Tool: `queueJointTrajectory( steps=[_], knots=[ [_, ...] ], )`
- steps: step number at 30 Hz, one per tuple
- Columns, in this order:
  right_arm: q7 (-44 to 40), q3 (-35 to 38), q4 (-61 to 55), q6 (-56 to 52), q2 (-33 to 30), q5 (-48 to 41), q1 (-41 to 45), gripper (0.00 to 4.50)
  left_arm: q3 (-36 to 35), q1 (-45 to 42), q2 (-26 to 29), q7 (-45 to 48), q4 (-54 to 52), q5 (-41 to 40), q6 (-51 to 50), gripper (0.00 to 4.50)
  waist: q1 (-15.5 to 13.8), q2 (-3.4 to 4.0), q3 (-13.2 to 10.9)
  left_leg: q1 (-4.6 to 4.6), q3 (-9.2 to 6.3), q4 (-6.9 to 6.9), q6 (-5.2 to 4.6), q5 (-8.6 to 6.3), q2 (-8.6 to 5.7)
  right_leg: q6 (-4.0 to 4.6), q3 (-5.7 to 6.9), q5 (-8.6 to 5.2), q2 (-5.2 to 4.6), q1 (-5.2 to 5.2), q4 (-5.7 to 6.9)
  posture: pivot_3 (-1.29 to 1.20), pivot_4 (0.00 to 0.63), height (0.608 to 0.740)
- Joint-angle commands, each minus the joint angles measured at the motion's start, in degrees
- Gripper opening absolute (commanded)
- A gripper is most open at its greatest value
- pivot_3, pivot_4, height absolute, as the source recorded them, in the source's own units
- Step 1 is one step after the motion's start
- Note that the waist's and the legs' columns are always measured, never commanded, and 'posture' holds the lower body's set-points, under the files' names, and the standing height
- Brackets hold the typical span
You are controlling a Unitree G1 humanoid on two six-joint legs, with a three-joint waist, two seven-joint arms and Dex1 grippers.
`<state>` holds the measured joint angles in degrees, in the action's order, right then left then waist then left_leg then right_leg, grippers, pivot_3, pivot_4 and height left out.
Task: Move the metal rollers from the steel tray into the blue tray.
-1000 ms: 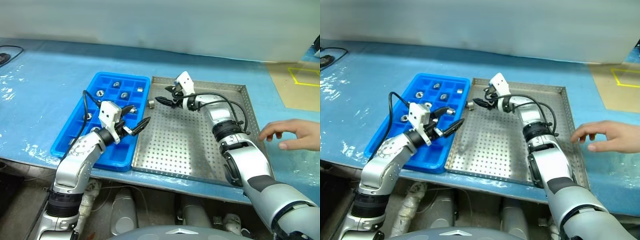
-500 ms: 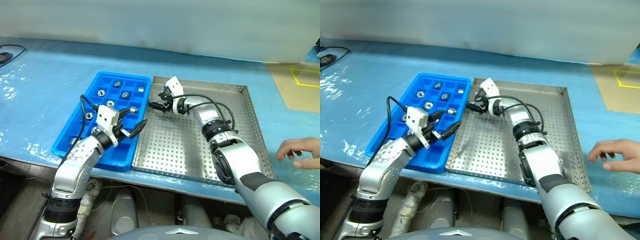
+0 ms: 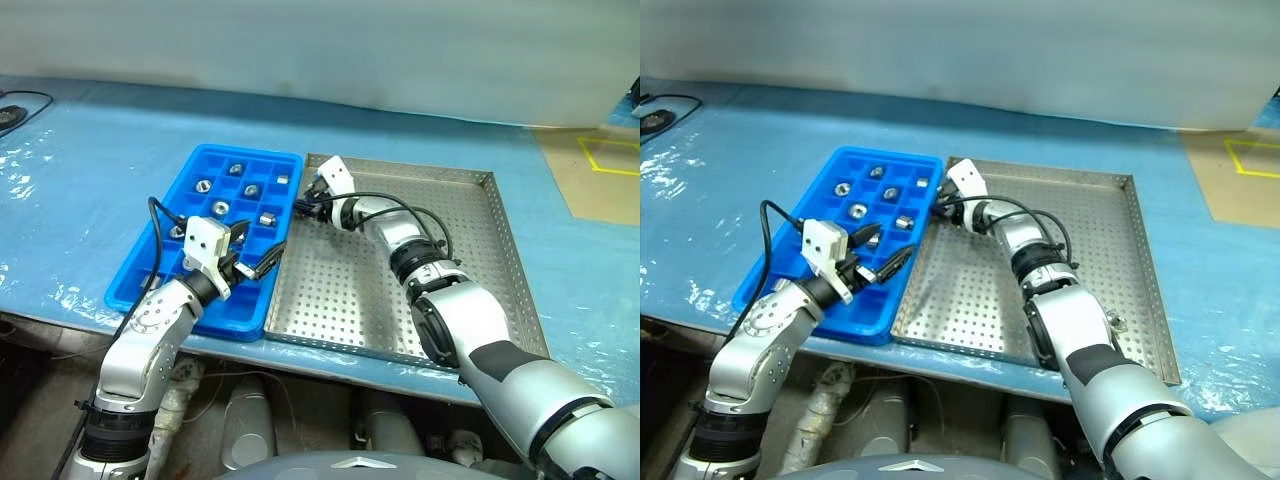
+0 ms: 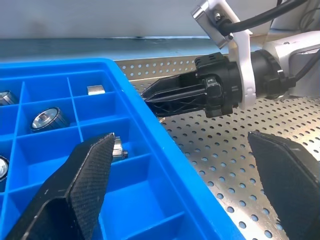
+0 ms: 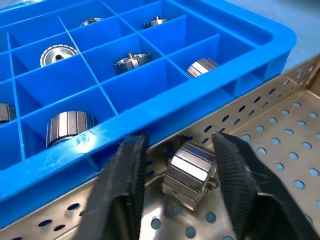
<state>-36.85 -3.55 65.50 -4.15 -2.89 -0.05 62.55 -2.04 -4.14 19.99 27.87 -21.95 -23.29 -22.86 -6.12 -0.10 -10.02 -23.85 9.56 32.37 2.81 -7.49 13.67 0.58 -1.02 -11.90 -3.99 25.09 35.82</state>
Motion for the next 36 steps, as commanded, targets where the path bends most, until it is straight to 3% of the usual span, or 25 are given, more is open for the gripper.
queueJointTrajectory(
  steps=[1,3,9,13,19,30,36],
  knots=[
    [0.5,-0.9,1.9,-0.9,0.0,1.7,-0.2,0.77,-1.0,0.2,0.5,-0.3,-2.8,-0.2,0.4,4.5,-0.1,0.01,0.0,0.0,0.0,0.0,0.0,0.0,0.0,0.0,0.0,0.0,0.0,0.0,0.0,0.23,0.15,0.74],
    [0.8,-1.5,2.1,-1.4,-0.1,2.4,-0.6,0.08,-0.9,0.1,0.5,-0.4,-2.8,-0.2,0.4,4.5,-0.1,0.03,0.0,0.01,0.0,-0.01,0.0,0.0,0.0,0.0,0.0,0.0,-0.01,-0.02,-0.01,0.23,0.15,0.74],
    [1.7,-0.8,2.3,-1.5,-1.1,2.3,-0.4,0.03,-0.8,-0.3,0.7,-0.3,-2.4,-0.2,0.5,4.5,-0.1,0.14,0.1,0.1,0.0,-0.1,0.0,0.0,-0.03,0.0,-0.01,0.0,-0.01,-0.03,-0.01,0.22,0.15,0.74],
    [1.1,-0.5,2.1,-1.3,-1.7,2.0,-0.3,0.9,-0.4,-0.9,0.6,-0.1,-1.9,-0.1,0.6,4.5,-0.2,0.14,0.1,0.1,0.0,-0.11,0.01,0.0,-0.04,-0.01,-0.02,0.0,-0.05,-0.06,-0.02,0.21,0.15,0.74],
    [2.3,0.3,2.6,-1.3,-1.9,1.9,0.1,2.97,0.0,-1.8,0.6,0.2,-1.1,0.1,0.7,4.5,-0.2,0.15,0.1,-0.19,0.0,-0.11,0.02,0.01,-0.04,0.0,-0.02,0.0,-0.04,0.18,-0.06,0.21,0.15,0.74],
    [5.1,2.9,3.0,-0.2,-0.7,0.5,0.6,2.97,0.2,-1.7,0.8,0.7,-1.3,0.4,0.5,4.5,-0.2,0.15,0.1,-0.22,0.02,-0.12,0.03,0.02,-0.01,0.06,-0.01,-0.07,-0.02,0.21,-0.09,0.2,0.15,0.74],
    [4.5,3.4,2.6,0.0,-0.7,0.5,0.5,1.62,-1.8,-1.1,1.7,0.7,-1.3,0.3,0.6,4.5,-0.2,0.15,0.1,-0.23,0.02,-0.13,0.03,0.02,-0.01,0.06,0.0,-0.07,-0.02,0.22,-0.1,0.21,0.15,0.74]
  ],
)
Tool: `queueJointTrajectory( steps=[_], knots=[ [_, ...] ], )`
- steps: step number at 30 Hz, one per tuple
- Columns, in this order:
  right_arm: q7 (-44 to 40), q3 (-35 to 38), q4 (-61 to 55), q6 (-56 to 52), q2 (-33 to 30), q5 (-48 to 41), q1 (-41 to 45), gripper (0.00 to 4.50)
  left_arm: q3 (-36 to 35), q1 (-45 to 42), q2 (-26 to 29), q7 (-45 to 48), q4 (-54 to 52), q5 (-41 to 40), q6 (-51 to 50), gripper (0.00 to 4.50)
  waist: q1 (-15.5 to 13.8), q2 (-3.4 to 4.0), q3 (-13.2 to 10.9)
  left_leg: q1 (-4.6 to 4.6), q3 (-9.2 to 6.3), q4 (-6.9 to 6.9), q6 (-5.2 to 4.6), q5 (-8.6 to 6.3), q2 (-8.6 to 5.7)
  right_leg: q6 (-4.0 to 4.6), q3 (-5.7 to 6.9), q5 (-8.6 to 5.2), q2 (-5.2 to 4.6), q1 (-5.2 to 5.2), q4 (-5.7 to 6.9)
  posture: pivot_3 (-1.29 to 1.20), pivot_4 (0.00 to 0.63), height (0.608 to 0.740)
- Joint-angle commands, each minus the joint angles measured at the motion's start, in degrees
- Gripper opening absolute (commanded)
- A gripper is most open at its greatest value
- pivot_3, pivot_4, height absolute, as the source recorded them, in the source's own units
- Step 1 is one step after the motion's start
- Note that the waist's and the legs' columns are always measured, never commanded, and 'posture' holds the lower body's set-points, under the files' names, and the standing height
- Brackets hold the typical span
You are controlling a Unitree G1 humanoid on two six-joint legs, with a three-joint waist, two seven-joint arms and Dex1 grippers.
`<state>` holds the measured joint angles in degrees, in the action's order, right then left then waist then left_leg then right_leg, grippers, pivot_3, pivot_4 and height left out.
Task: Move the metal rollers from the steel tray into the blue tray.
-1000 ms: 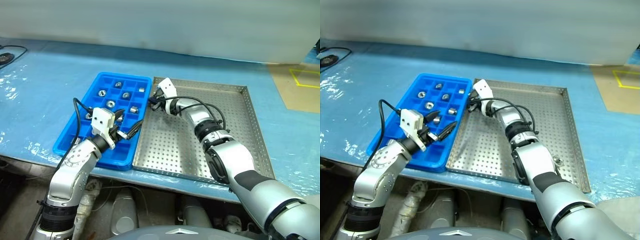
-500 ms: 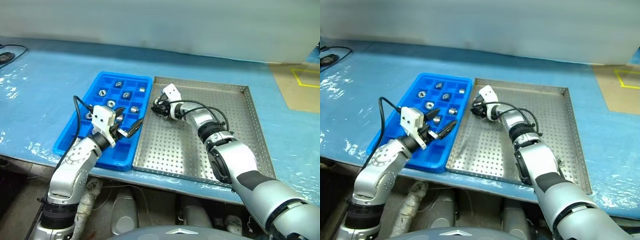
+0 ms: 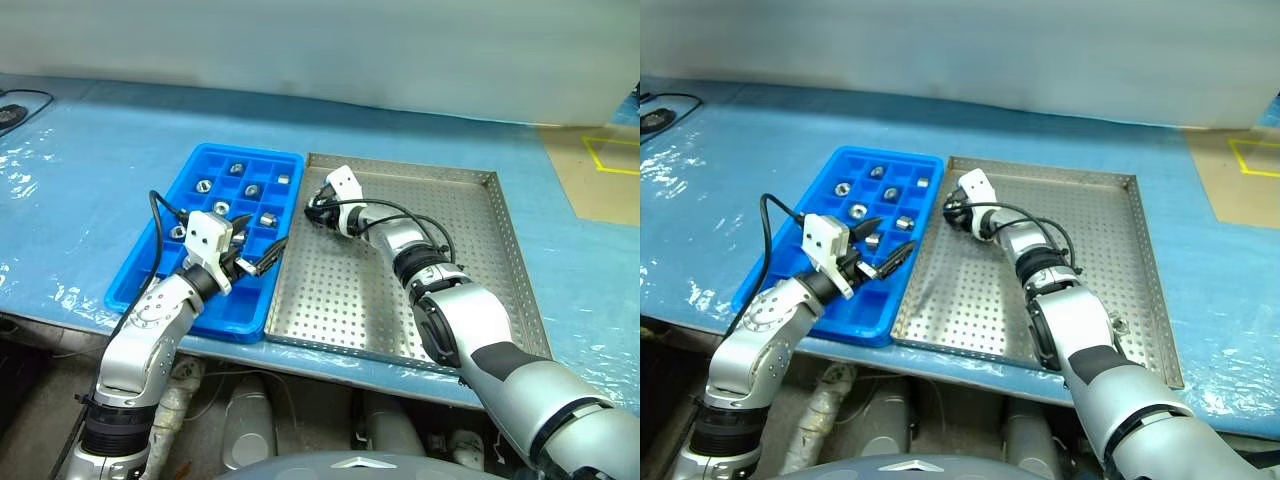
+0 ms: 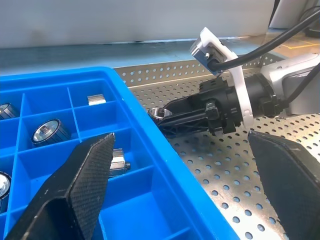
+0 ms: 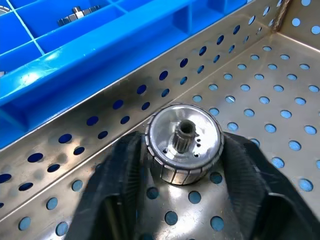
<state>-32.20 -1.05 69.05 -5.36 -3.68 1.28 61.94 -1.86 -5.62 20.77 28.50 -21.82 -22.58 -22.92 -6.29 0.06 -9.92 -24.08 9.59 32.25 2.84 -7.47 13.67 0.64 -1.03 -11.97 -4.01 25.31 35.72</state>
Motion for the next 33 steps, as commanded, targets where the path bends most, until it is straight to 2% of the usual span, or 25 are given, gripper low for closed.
queueJointTrajectory(
  steps=[1,6,9,12,14,17,22,28,33],
  knots=[
    [-0.1,1.1,-1.0,1.4,0.0,-0.9,1.1,1.62,-2.5,0.5,1.3,0.2,-1.4,-0.5,0.7,4.5,0.0,0.0,0.0,0.0,0.0,0.0,0.0,0.0,0.0,0.0,0.0,0.0,0.0,0.0,-0.01,0.21,0.15,0.74],
    [-1.0,3.6,-2.0,5.7,-1.4,-2.7,2.5,1.62,-5.2,1.4,2.9,0.1,-1.7,-0.9,0.9,4.5,0.0,0.01,0.0,-0.01,0.0,-0.02,0.0,0.0,0.0,0.0,0.0,-0.01,0.0,0.01,-0.01,0.23,0.15,0.74],
    [-2.7,8.9,-2.3,7.1,-2.6,-7.8,5.6,1.62,-9.1,2.3,3.9,-0.4,-2.1,-1.7,1.0,4.5,-0.2,0.02,0.0,-0.02,0.0,-0.01,0.0,0.0,0.0,0.0,0.0,-0.01,0.0,0.02,0.0,0.25,0.15,0.74],
    [-9.7,11.3,-3.8,7.9,-2.5,-11.4,7.6,1.62,-12.1,4.0,5.1,-0.3,-2.8,-2.2,0.9,4.5,-0.1,0.02,0.0,-0.02,0.01,-0.02,0.0,0.0,0.01,0.0,0.0,-0.01,0.02,0.05,0.02,0.28,0.15,0.74],
    [-17.7,11.8,-6.4,6.3,-1.3,-14.5,8.0,1.62,-14.2,6.0,5.7,-0.3,-4.2,-2.7,0.8,4.5,-0.2,0.02,0.0,0.0,0.01,-0.03,-0.01,-0.01,0.03,0.03,0.02,-0.04,0.05,0.05,0.0,0.28,0.15,0.74],
    [-29.1,7.5,-12.5,3.0,0.8,-14.8,5.8,1.62,-18.2,10.4,6.1,-0.2,-7.3,-4.9,0.3,4.5,-0.2,0.01,0.0,-0.02,0.0,-0.06,-0.03,-0.02,0.1,0.08,0.08,-0.14,0.14,0.06,-0.05,0.34,0.15,0.74],
    [-40.3,-2.4,-24.9,-3.0,3.1,-13.7,0.5,1.62,-24.1,20.4,7.0,1.2,-13.8,-10.3,-1.8,4.5,-2.0,0.01,0.0,-0.26,-0.12,-0.13,-0.05,-0.04,0.25,0.25,0.7,-0.35,0.17,0.1,-0.08,0.42,0.15,0.74],
    [-45.7,-16.3,-31.4,0.8,2.6,-5.7,-5.2,1.62,-29.7,35.1,6.0,3.2,-21.9,-15.9,-3.1,4.5,-5.6,-0.03,0.0,-0.47,-0.35,-0.16,-0.03,-0.05,0.27,0.21,0.87,-0.41,0.04,0.02,-0.17,0.5,0.15,0.74],
    [-47.7,-23.1,-34.5,2.5,3.2,-3.1,-8.4,1.62,-29.7,43.0,4.9,3.3,-26.5,-16.9,-2.1,4.5,-8.4,-0.02,-0.1,-0.36,-0.51,-0.51,-0.02,-0.06,0.08,-0.26,0.79,-0.69,-0.15,-0.06,-0.23,0.56,0.15,0.74]
  ],
)
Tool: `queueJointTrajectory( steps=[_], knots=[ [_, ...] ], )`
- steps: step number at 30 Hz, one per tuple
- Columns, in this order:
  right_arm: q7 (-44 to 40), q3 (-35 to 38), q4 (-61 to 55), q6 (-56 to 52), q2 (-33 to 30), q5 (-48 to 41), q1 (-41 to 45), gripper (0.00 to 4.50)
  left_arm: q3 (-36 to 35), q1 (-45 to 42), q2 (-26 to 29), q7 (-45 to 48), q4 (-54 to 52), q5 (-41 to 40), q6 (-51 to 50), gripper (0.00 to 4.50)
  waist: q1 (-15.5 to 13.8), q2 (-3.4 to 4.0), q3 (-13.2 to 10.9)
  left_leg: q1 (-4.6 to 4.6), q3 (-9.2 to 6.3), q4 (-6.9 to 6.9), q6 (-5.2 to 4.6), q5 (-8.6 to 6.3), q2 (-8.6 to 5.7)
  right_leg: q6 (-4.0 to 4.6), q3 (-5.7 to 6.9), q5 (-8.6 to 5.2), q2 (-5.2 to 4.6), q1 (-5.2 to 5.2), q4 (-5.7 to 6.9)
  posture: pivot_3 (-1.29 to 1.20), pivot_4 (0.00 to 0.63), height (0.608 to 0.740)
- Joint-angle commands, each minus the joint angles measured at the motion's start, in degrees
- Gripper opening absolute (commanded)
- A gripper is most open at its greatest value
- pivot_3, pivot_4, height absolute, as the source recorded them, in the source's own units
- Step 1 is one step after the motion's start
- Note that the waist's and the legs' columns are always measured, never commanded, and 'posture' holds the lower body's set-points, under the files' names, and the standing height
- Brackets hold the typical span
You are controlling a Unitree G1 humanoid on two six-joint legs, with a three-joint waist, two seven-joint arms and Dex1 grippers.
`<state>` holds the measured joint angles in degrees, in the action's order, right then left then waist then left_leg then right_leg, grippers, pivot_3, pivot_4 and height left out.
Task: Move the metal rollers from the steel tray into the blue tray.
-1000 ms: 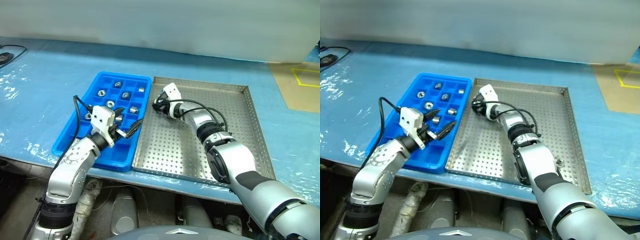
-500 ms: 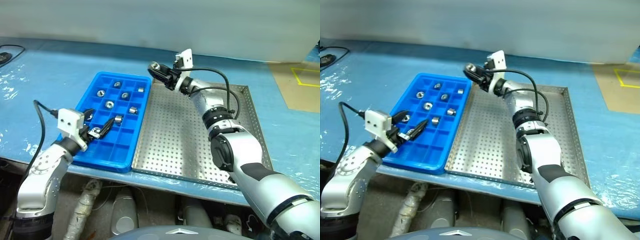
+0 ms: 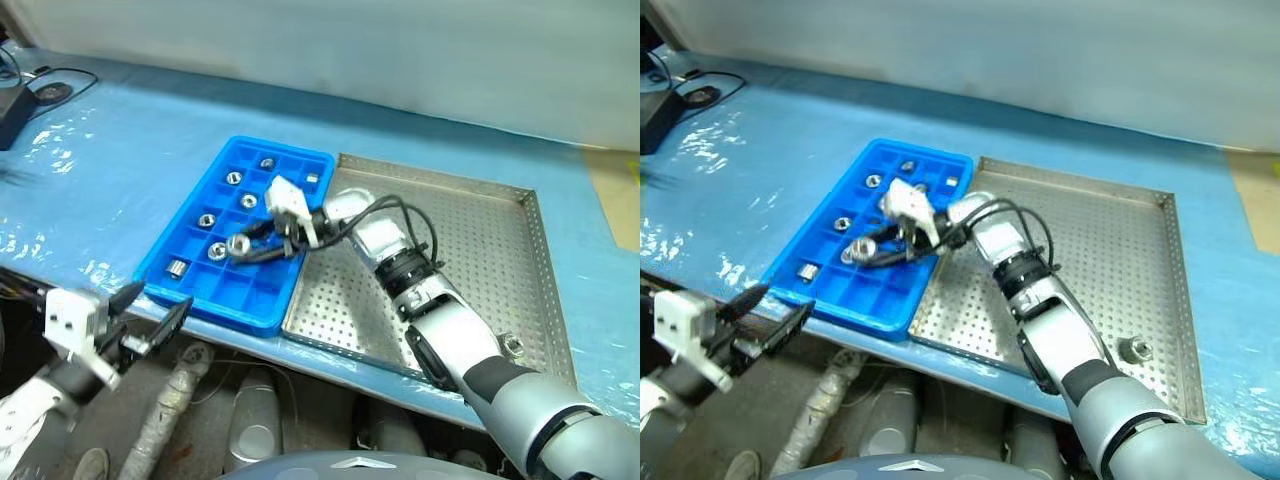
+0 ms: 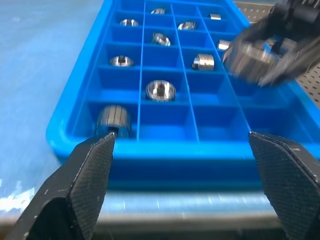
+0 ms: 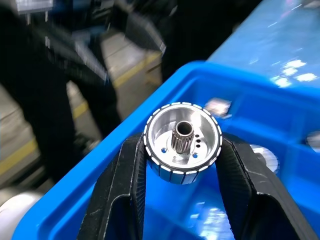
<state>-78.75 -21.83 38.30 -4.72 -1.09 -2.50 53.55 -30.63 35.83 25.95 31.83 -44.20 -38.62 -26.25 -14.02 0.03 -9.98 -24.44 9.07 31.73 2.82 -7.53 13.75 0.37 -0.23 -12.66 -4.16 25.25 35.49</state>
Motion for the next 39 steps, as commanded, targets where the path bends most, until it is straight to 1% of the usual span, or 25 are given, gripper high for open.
queueJointTrajectory(
  steps=[1,5,7,9,10,15,16,19,23,25,27,31,39],
  knots=[
    [-0.6,-3.7,-3.7,3.0,0.8,2.1,-0.5,1.62,-0.5,2.2,-0.5,-0.3,-4.7,-0.7,1.4,4.5,-1.2,0.01,0.0,0.05,0.0,-0.13,0.0,0.0,-0.01,0.0,-0.01,0.0,0.0,0.01,0.0,0.56,0.15,0.74],
    [3.2,-6.3,-1.5,6.3,1.9,5.5,-0.9,1.62,1.7,2.6,-1.1,-1.2,-5.1,0.8,1.8,4.5,-3.1,0.03,0.0,0.47,-0.03,-0.65,0.02,0.01,-0.09,0.01,-0.07,-0.01,0.0,-0.08,-0.02,0.57,0.15,0.74],
    [5.5,-6.3,0.1,7.4,2.4,6.5,-0.6,1.62,3.0,2.3,-1.2,-1.7,-5.1,1.7,2.0,4.5,-3.4,0.03,0.0,0.58,-0.11,-0.74,0.03,0.01,-0.1,0.02,-0.11,-0.02,0.01,-0.12,-0.04,0.57,0.15,0.74],
    [7.1,-5.9,1.4,8.1,2.4,7.0,0.0,2.37,4.2,1.4,-1.2,-2.1,-4.7,2.3,2.2,4.5,-3.6,0.03,0.0,0.64,-0.3,-0.75,0.04,0.02,-0.13,0.02,-0.18,-0.02,0.01,-0.14,-0.05,0.56,0.15,0.74],
    [7.5,-5.8,1.9,8.4,2.3,7.1,0.2,2.63,4.6,1.1,-1.2,-2.2,-4.6,2.5,2.3,4.5,-3.8,0.04,0.0,0.64,-0.33,-0.74,0.07,0.04,-0.15,0.02,-0.22,-0.02,0.01,-0.14,-0.06,0.56,0.15,0.74],
    [10.6,-4.9,5.6,10.2,0.1,8.2,1.7,4.3,8.0,-3.3,0.2,-1.7,-2.0,3.8,1.9,4.5,-4.0,0.12,0.1,0.72,-0.3,-0.74,0.19,0.11,-0.17,0.01,-0.29,-0.02,0.04,-0.18,-0.09,0.5,0.15,0.74],
    [10.6,-4.5,5.7,10.3,-0.4,7.9,1.7,4.48,8.6,-4.5,0.7,-1.4,-1.4,3.8,1.7,4.5,-4.0,0.17,0.1,0.73,-0.29,-0.74,0.19,0.12,-0.17,0.01,-0.28,-0.02,0.05,-0.19,-0.09,0.49,0.15,0.74],
    [10.0,-2.3,4.8,8.6,-1.1,5.4,1.6,4.48,10.7,-7.9,1.9,-0.8,0.5,4.0,1.3,4.5,-4.0,0.18,0.1,0.76,-0.16,-0.72,0.2,0.12,-0.18,0.01,-0.27,-0.01,0.05,-0.26,-0.08,0.46,0.15,0.74],
    [10.7,3.6,2.6,3.8,-1.8,0.2,2.3,4.48,15.7,-15.2,2.9,0.1,4.2,4.6,0.7,4.5,-3.3,0.17,0.1,0.74,-0.07,-0.59,0.3,0.19,-0.16,0.02,-0.27,0.01,0.1,-0.23,0.07,0.36,0.15,0.74],
    [11.4,5.7,1.4,2.2,-3.1,-0.8,2.1,4.48,18.5,-18.6,3.0,0.9,6.4,5.0,0.6,4.5,-2.2,0.17,0.1,0.74,-0.08,-0.51,0.4,0.26,-0.06,0.1,-0.26,0.05,0.22,-0.23,0.15,0.31,0.15,0.74],
    [12.6,7.1,0.5,1.4,-5.0,-0.8,1.6,4.48,21.3,-22.2,3.0,1.9,9.2,5.9,0.7,4.5,-1.1,0.17,0.1,0.73,-0.09,-0.41,0.48,0.31,-0.05,0.34,-0.26,0.19,0.27,-0.21,0.21,0.26,0.15,0.74],
    [15.4,9.4,-2.7,-1.0,-9.1,-0.9,-0.7,4.48,26.2,-29.4,2.7,4.5,15.2,7.4,1.3,4.5,1.6,0.13,0.1,0.67,-0.09,-0.21,0.55,0.37,-0.05,0.43,-0.22,0.25,0.26,-0.25,0.25,0.15,0.15,0.74],
    [21.5,12.9,-14.2,-7.6,-14.8,-1.3,-7.8,4.48,32.2,-42.6,2.0,10.9,28.4,11.1,4.4,4.5,7.8,0.1,0.1,0.6,-0.1,0.06,0.8,0.54,-0.03,0.47,-0.07,0.3,0.31,-0.24,0.33,-0.03,0.15,0.74]
  ],
)
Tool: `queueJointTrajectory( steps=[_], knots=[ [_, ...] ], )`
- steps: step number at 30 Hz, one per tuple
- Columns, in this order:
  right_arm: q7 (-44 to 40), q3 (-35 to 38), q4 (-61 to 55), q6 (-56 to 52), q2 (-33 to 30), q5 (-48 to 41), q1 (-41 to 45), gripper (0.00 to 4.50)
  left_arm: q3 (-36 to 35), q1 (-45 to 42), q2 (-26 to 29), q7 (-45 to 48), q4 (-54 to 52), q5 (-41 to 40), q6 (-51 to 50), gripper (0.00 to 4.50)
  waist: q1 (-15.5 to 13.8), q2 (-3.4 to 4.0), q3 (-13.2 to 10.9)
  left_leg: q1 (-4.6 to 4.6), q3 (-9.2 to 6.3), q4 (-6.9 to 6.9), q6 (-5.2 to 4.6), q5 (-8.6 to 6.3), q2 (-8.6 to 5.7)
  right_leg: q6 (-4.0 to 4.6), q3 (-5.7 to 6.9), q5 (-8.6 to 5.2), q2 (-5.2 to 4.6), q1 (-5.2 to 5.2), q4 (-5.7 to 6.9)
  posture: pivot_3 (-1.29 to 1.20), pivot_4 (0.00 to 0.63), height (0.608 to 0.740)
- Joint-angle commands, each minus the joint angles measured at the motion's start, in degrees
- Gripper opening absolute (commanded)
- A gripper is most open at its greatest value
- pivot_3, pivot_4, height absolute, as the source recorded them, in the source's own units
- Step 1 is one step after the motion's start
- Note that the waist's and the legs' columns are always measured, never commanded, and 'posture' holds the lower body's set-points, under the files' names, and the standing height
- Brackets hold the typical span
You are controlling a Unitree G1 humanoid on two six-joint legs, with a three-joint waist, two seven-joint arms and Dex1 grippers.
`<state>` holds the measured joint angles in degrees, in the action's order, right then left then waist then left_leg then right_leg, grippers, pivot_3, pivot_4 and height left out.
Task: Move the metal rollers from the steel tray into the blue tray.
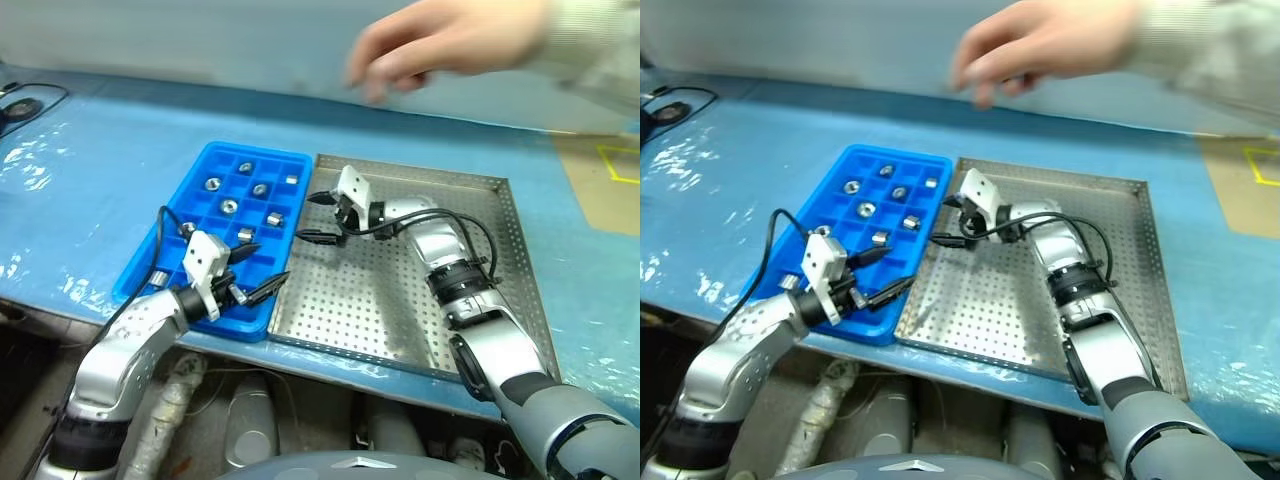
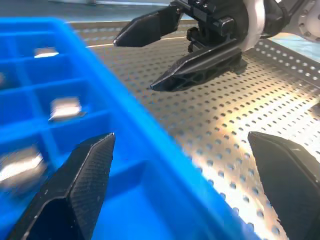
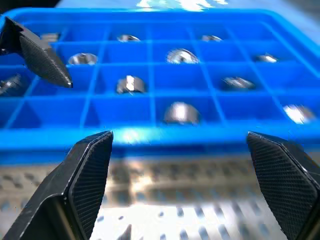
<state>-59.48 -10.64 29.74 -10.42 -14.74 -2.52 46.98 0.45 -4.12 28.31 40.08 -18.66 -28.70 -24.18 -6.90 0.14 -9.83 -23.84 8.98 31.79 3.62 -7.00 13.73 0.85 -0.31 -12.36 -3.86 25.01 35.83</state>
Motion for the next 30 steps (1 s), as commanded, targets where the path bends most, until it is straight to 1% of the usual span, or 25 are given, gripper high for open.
queueJointTrajectory(
  steps=[1,5,11,14,30],
  knots=[
    [2.9,1.9,-6.7,-2.4,-1.6,-1.1,-2.0,4.48,1.5,-3.6,-0.5,3.3,3.9,1.4,2.6,4.5,1.3,-0.01,0.0,0.01,0.0,0.01,0.0,0.0,0.01,0.0,-0.01,0.0,0.01,-0.02,0.0,-0.05,0.15,0.74],
    [7.6,3.6,-9.4,-3.6,-4.1,-0.1,-4.4,4.48,3.8,-8.0,-1.7,6.5,8.6,2.3,3.9,4.5,2.8,-0.01,0.0,0.06,0.02,0.09,-0.01,0.0,0.0,0.01,-0.01,0.01,0.0,-0.08,0.03,-0.12,0.15,0.74],
    [11.5,4.2,-11.1,-4.3,-6.3,0.1,-6.2,4.48,5.7,-10.7,-3.5,9.4,11.8,3.2,4.6,4.5,3.4,0.0,0.0,0.34,0.06,0.33,-0.25,-0.14,0.01,0.02,-0.05,0.01,-0.02,-0.48,0.05,-0.15,0.15,0.74],
    [12.2,4.1,-11.9,-4.7,-6.3,-0.5,-6.8,4.48,5.9,-11.1,-3.7,10.2,12.4,3.8,4.8,4.5,3.5,-0.01,0.0,0.64,0.09,0.33,-0.36,-0.22,0.01,0.02,-0.06,0.0,-0.06,-0.78,0.03,-0.16,0.15,0.74],
    [12.6,3.5,-9.4,-3.2,-5.8,-0.2,-5.4,4.48,5.3,-9.0,-4.2,10.5,13.5,5.7,7.8,4.5,4.1,0.0,0.0,0.65,0.18,0.36,-0.46,-0.27,-0.05,0.02,-0.02,0.0,-0.22,-0.85,0.0,-0.13,0.15,0.74]
  ],
)
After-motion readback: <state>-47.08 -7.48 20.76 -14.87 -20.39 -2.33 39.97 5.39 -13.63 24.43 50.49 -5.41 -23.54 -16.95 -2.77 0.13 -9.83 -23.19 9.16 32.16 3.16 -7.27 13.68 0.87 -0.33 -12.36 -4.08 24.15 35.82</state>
